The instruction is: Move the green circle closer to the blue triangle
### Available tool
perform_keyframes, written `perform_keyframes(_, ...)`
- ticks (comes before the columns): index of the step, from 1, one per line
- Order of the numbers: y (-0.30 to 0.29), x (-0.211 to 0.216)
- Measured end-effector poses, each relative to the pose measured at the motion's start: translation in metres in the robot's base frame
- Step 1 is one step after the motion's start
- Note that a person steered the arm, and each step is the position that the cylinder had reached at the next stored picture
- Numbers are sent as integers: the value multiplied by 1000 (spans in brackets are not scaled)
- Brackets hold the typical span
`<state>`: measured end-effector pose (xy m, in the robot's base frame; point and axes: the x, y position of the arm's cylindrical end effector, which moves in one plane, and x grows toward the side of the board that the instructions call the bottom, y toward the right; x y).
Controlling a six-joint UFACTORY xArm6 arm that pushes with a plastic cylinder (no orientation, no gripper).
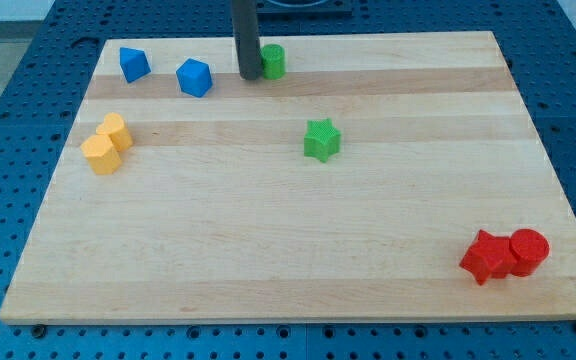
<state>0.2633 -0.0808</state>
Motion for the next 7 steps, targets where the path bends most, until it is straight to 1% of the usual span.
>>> perform_keyframes(1, -4, 12)
perform_keyframes(2, 9, 41)
perform_keyframes(3, 54, 45)
perform_keyframes(4, 92, 24)
perform_keyframes(5, 66, -5)
perform_keyframes(6, 13, -20)
perform_keyframes(7, -48, -20)
